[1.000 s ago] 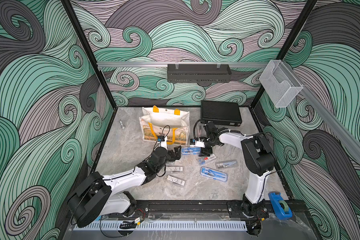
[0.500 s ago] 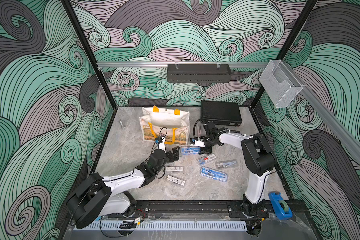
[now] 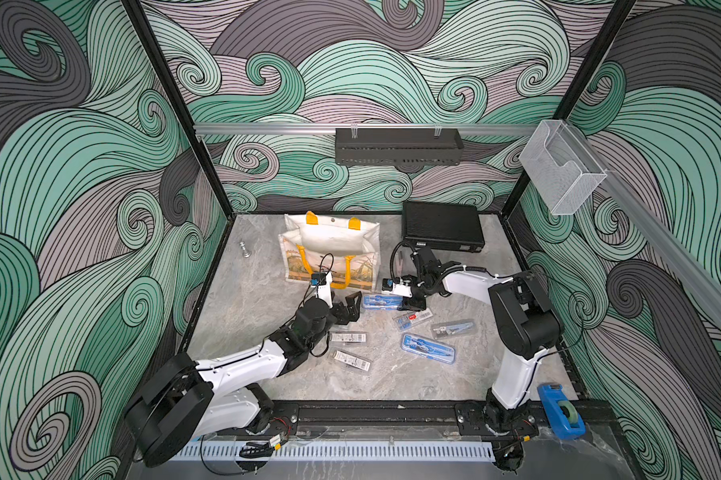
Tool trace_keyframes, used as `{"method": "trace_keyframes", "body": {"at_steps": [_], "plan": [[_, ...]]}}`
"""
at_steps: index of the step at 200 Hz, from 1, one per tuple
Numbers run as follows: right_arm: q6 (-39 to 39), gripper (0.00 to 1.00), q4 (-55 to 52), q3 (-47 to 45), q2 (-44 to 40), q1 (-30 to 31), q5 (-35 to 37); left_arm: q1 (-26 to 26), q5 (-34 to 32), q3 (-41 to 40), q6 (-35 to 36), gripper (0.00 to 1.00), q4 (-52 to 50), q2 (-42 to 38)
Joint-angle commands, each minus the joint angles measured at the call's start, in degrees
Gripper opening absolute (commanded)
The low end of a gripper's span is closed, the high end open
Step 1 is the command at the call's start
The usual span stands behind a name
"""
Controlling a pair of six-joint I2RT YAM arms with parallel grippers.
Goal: Put the compass set into the canvas bag
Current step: Pick up the compass set at the center of the board, then place the compass set in the canvas bag.
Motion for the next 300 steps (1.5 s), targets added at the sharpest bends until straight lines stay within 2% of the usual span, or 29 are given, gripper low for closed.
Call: {"method": "trace_keyframes", "body": {"at_steps": [1, 89, 146, 189, 241, 300], "plan": [[1.54, 0.53, 2.59, -0.90, -4.10, 0.32, -4.03, -0.46, 1.73, 0.13, 1.88, 0.96, -0.58, -1.34], [6.19, 0.52, 7.56, -5.41, -15.22, 0.32, -13.26, -0.37, 7.33, 1.11, 1.99, 0.94, -2.01, -3.51], [9.37, 0.52, 12.57, -9.52, -21.73, 0.45, -17.24, 0.49, 13.58, 5.79, 0.09, 0.89, -6.48, -4.51], [9.96, 0.52, 14.50, -10.87, -24.29, 0.67, -17.16, 1.17, 16.48, 9.61, -2.10, 0.82, -9.93, -4.89], [10.71, 0.51, 17.82, -12.46, -26.82, 1.02, -16.84, 1.99, 15.72, 11.47, -4.96, 0.72, -10.71, -5.42], [10.88, 0.51, 19.31, -13.83, -29.20, 1.47, -16.98, 2.53, 17.21, 13.43, -7.00, 0.56, -9.77, -4.27]]}}
